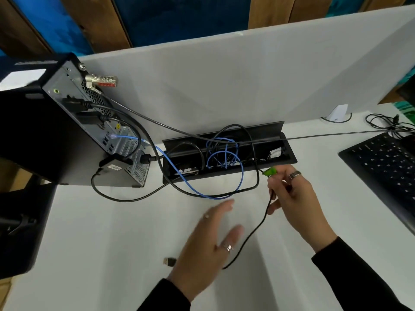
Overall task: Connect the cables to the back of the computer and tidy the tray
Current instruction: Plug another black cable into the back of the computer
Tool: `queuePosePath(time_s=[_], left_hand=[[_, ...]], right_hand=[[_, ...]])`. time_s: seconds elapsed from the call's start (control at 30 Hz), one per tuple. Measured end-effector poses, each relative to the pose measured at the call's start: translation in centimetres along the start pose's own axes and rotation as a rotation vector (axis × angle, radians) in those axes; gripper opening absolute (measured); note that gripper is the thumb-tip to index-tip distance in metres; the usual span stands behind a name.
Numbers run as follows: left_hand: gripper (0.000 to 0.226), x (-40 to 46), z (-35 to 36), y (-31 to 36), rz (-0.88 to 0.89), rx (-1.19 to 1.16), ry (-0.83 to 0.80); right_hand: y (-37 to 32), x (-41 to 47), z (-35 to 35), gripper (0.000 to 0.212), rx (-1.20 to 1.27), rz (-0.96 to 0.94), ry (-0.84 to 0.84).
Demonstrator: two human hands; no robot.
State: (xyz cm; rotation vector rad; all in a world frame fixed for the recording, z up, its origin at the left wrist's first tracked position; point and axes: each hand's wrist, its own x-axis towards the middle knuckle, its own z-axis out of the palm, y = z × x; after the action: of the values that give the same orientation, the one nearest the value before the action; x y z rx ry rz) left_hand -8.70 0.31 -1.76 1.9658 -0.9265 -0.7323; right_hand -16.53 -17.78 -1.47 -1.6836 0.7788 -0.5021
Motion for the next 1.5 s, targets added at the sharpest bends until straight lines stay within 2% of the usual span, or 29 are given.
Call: queuePosePath(time_s=[0.07, 0.13, 0.27, 0.47, 0.53, 0.6, 0.7, 0.83, 0.93, 1.03, 1.13, 1.2, 1.3, 1.4, 1.5], left_hand=[[0.044, -0.5, 1.0, -0.5, -0.076, -0.051, -0.171], [0.039, -0.9, 0.9, -0.8, -0.093, -0.102, -0.215], [0.012, -1.0, -0.8, -1.2, -0.107, -0.145, -0.152], [0.013, -0.9, -4.9, -3.7, -0.115, -0.097, 0.003], [0.021, -1.0, -6.7, -4.2, -0.087, -0.062, 0.045], [0.025, -1.1, -8.4, -4.6, -0.076, -0.034, 0.061], [0.01, -1.4, -10.6, -5.0, -0.095, 0.03, 0.083], [0.018, -2.1, -12.8, -5.4, -0.156, 0.095, 0.095], [0.021, -2.2, -12.9, -4.8, -0.18, -0.109, 0.168], [0.019, -2.0, -12.2, -3.5, -0.166, -0.449, 0.409], [0.032, -1.6, -11.4, -2.4, -0.221, -0.833, 0.591], [0.021, -1.3, -11.0, -1.7, -0.271, -1.053, 0.67], [0.018, -0.8, -10.4, -0.7, -0.262, -1.336, 0.716], [0.015, -0.7, -10.1, -0.3, -0.239, -1.34, 0.678], [0.022, -0.9, -9.5, 0.2, -0.209, -1.071, 0.576]], right_hand=[[-0.6, 0.0, 0.4, 0.02, 0.091, -0.003, 0.02], [-1.0, 0.0, 0.6, 0.018, 0.159, 0.003, 0.049], [-1.1, 0.1, 0.3, 0.017, 0.183, 0.017, 0.108], [0.0, 0.5, -0.9, 0.014, 0.18, 0.053, 0.205], [0.7, 0.4, -1.4, 0.014, 0.179, 0.063, 0.229], [1.4, 0.4, -1.9, 0.014, 0.171, 0.078, 0.252], [2.6, 0.3, -2.6, 0.014, 0.157, 0.106, 0.288], [4.0, 0.3, -3.3, 0.015, 0.156, 0.13, 0.324], [5.4, 0.4, -3.3, 0.014, 0.06, 0.146, 0.303], [6.7, 0.3, -2.9, 0.012, -0.104, 0.156, 0.274], [7.3, -0.3, -2.2, 0.013, -0.196, 0.153, 0.251], [7.3, -0.8, -1.5, 0.011, -0.252, 0.156, 0.219], [7.4, -1.4, -0.5, 0.011, -0.417, 0.127, 0.137], [7.6, -2.3, 0.1, 0.013, -0.646, 0.131, -0.014], [7.4, -3.1, 0.7, 0.014, -0.817, 0.11, -0.069]])
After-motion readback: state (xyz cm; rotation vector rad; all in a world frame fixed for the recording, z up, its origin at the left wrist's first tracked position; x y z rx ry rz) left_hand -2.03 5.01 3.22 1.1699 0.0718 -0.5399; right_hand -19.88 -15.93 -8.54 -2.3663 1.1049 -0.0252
